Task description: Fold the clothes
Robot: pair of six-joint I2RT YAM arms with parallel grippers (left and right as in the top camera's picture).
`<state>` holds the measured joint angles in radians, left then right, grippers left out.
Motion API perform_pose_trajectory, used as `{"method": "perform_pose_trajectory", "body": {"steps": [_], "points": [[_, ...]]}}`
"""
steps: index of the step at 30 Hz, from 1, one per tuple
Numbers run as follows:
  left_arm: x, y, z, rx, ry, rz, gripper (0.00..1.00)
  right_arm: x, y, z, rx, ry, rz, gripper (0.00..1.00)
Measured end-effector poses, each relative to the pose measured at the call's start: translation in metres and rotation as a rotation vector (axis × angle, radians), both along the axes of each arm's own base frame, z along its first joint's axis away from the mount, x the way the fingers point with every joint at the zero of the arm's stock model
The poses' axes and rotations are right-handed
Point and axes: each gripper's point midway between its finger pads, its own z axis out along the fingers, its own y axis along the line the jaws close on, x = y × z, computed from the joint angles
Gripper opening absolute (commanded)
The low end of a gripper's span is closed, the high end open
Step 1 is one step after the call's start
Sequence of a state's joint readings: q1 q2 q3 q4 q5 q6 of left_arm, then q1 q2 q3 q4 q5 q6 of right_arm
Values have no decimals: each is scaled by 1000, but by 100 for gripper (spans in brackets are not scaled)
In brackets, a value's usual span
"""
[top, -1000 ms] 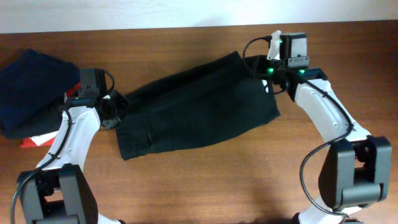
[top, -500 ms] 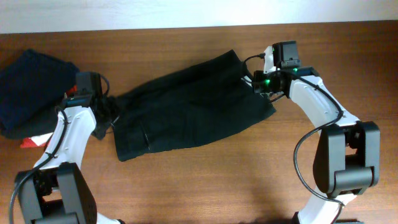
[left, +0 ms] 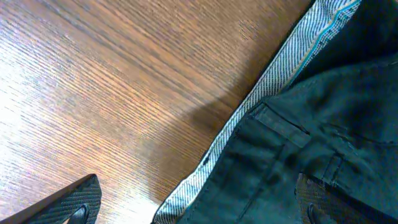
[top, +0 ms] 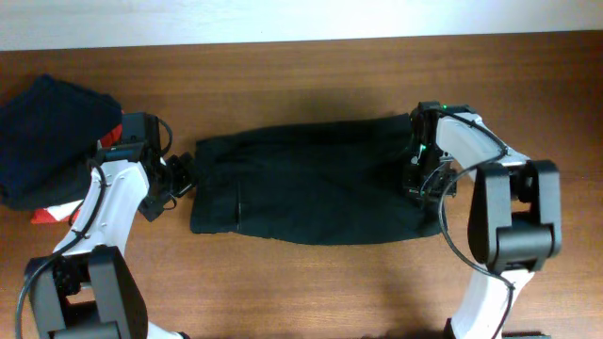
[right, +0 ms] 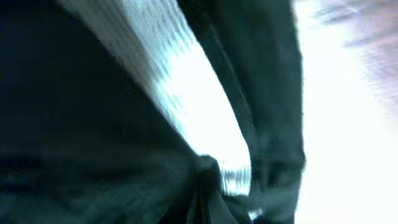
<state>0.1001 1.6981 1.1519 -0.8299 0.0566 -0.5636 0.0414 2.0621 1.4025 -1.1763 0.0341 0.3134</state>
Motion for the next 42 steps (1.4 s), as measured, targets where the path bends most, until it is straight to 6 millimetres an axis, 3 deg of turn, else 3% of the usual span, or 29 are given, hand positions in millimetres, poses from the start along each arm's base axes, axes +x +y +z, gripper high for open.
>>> {"method": "perform_pose_trajectory", "body": {"steps": [3, 4, 6, 8, 9, 11, 13, 14, 16, 17, 18, 20, 21, 22, 25, 27, 28, 31, 33, 34, 35, 37, 39, 40, 42], "points": [[0, 0, 0, 1, 0, -3, 99, 45, 3, 55, 25, -308, 30, 29], [0, 0, 0, 1, 1, -3, 99, 59, 13, 55, 82, -366, 74, 25], [0, 0, 0, 1, 1, -3, 99, 67, 26, 46, 162, -376, 116, 22], [0, 0, 0, 1, 1, -3, 99, 90, 38, 30, 214, -437, 155, 30], [0, 0, 0, 1, 1, -4, 99, 119, 46, 26, 226, -547, 178, 37], [0, 0, 0, 1, 0, -4, 99, 173, 56, 27, 235, -760, 223, 37], [-3, 0, -1, 0, 12, -4, 99, 207, 59, 41, 230, -912, 238, 36], [-4, 0, -1, -1, 18, -4, 99, 211, 59, 46, 229, -933, 240, 35], [2, -3, 0, -10, -10, -45, 99, 189, 57, 35, 232, -804, 225, 38], [9, -7, 1, -21, -46, -111, 99, 163, 50, 32, 225, -671, 202, 40], [20, -14, 4, -40, -100, -194, 99, 154, 42, 39, 219, -630, 185, 41], [31, -34, 12, -94, -196, -432, 99, 148, 18, 104, 189, -677, 143, 40], [32, -39, 13, -104, -217, -490, 99, 133, 22, 138, 209, -690, 157, 36], [33, -44, 12, -119, -228, -540, 99, 125, 32, 148, 249, -688, 184, 31], [29, -55, -5, -191, -202, -589, 99, 89, 129, 139, 483, -585, 509, 25], [27, -57, -5, -207, -197, -596, 99, 78, 174, 119, 541, -537, 653, 25], [23, -58, -6, -217, -184, -596, 99, 71, 204, 92, 569, -484, 725, 25], [19, -59, -7, -225, -166, -593, 99, 59, 256, 51, 617, -444, 841, 25], [18, -59, -7, -230, -162, -593, 99, 66, 292, 32, 650, -511, 917, 25], [17, -59, -7, -231, -160, -593, 99, 79, 302, 31, 655, -576, 931, 27], [17, -60, -7, -232, -157, -593, 99, 98, 302, 29, 615, -638, 898, 34], [15, -60, -8, -235, -151, -591, 99, 155, 288, 37, 451, -830, 736, 34], [13, -60, -8, -238, -143, -591, 99, 183, 270, 47, 375, -913, 645, 38], [13, -60, -8, -238, -143, -591, 99, 184, 263, 45, 360, -904, 627, 38], [13, -60, -8, -238, -144, -591, 99, 167, 248, 29, 325, -787, 602, 40]]}}
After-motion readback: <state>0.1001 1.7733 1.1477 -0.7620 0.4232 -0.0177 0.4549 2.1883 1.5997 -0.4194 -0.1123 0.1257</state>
